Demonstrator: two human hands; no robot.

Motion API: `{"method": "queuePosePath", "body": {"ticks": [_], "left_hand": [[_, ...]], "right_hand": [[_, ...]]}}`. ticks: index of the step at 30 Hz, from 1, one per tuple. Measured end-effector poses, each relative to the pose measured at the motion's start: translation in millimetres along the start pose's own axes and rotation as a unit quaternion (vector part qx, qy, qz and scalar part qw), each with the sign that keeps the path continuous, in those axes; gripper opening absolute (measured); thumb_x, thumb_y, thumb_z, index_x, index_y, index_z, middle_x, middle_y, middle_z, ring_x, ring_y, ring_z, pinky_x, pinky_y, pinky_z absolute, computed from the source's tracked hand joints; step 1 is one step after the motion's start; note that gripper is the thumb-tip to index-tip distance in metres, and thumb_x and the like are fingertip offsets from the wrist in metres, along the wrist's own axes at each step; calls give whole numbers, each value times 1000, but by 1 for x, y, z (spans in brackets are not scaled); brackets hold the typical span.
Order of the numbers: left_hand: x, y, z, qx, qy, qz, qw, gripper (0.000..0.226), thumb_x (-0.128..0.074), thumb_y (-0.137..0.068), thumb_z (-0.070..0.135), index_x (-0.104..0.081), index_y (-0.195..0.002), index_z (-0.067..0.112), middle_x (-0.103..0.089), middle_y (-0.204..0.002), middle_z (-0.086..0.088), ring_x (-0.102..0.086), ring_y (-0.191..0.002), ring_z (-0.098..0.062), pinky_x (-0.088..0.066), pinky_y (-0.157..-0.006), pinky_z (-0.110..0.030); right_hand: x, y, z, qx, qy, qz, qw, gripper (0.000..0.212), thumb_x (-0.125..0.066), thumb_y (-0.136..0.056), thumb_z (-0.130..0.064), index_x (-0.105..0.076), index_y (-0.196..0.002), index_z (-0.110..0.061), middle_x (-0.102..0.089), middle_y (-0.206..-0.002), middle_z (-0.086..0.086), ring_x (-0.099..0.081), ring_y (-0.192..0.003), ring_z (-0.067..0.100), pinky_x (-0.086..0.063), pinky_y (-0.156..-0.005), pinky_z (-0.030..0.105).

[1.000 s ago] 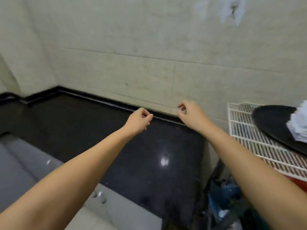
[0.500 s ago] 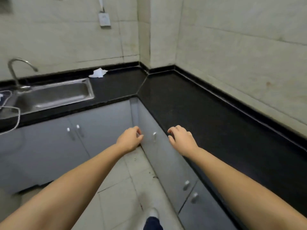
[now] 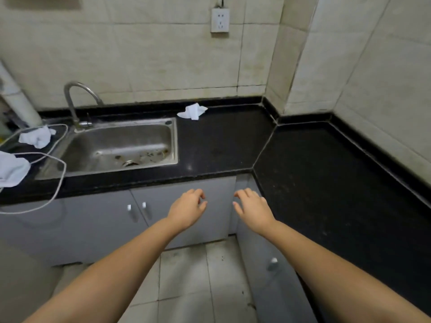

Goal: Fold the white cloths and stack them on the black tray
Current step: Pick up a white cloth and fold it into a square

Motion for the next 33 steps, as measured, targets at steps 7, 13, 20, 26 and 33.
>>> {"method": "queuePosePath", "body": {"ticks": [7, 13, 20, 26, 33], "left_hand": [[31, -154, -48, -1, 9, 26, 1000, 18, -51, -93, 25, -57, -105, 13, -58, -102, -6, -57, -95, -24, -48, -84, -36], [60, -303, -81, -6, 5, 5, 1000, 17, -51, -92, 23, -57, -104, 13, -56, -95, -4, -57, -94, -24, -44, -82, -33], [58, -427, -102, 6, 16, -35, 999, 18, -51, -91, 23, -58, -105, 14, -63, -102, -5, -59, -94, -23, -49, -81, -36], [60, -525, -144, 72, -10, 18, 997, 21, -49, -90, 16, -57, -108, 11, -59, -110, -10, -51, -106, -29, -46, -88, -43], [30, -582, -165, 101, -33, 19, 994, 45, -48, -90, 12, -45, -135, 12, -47, -134, -8, -41, -123, -28, -40, -99, -41]], "right_hand": [[-9, -171, 7, 13, -11, -8, 1000, 33, -41, -98, -33, -47, -127, -19, -50, -127, 3, -46, -121, 24, -37, -97, 40], [-10, -308, 22, -26, -32, -22, 999, 32, -41, -99, -33, -46, -128, -22, -50, -127, 0, -49, -118, 20, -40, -98, 37], [-21, -432, 39, -49, -68, -56, 995, 31, -45, -97, -29, -50, -126, -18, -52, -125, 3, -52, -115, 22, -43, -95, 38], [-51, -567, 28, -30, -132, -77, 988, 32, -48, -96, -28, -52, -124, -15, -52, -125, 7, -53, -113, 24, -45, -94, 41], [-89, -652, 22, -73, -183, -76, 977, 39, -47, -95, -36, -53, -122, -8, -52, -124, 12, -52, -112, 29, -46, -92, 43]]}}
Point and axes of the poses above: each hand's wrist, its own y-axis away from the middle knuckle, its own x-axis out of the back of the hand, z = x × y, the point moved 8 cm from there along -y, towards the middle knuckle
